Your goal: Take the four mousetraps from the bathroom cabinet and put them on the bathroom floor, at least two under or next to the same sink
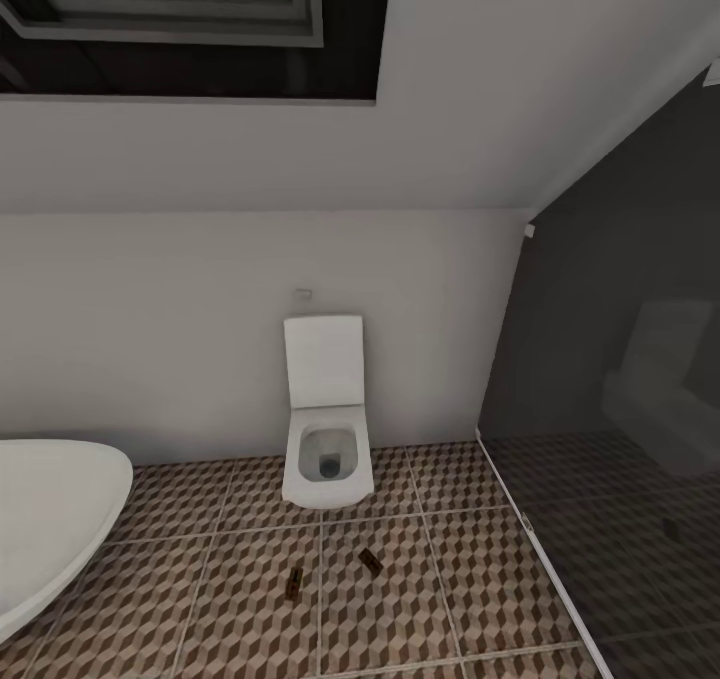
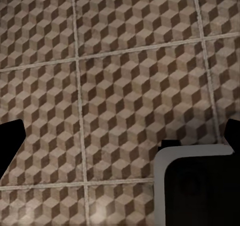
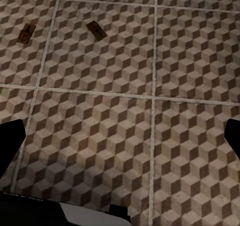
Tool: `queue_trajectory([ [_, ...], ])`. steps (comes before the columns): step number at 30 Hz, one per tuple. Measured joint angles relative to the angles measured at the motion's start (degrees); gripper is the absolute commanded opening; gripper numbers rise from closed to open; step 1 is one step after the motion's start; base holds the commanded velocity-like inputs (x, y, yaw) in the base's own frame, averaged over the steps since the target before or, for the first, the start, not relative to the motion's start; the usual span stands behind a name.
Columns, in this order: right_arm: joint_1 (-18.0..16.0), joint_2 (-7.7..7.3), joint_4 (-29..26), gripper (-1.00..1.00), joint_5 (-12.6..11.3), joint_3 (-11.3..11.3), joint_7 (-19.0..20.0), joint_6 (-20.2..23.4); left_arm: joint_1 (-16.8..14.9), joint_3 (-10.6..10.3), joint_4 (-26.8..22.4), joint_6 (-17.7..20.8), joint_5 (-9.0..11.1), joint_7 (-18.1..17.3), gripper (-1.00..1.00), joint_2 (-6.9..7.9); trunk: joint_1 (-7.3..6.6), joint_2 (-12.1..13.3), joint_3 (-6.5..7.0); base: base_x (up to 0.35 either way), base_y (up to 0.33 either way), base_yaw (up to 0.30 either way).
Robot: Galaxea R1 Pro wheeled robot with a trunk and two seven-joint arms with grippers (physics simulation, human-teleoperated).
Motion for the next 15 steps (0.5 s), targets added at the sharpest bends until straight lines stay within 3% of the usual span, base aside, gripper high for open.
queue_trajectory([
  [15, 0.03, 0.21, -0.17, 1.00, -0.04, -0.01, -0.18, 0.07, 0.08, 0.00, 0.00, 0.27, 0.11, 0.20, 1.00, -1.59, 0.00, 0.00, 0.00, 0.000, 0.000, 0.000],
])
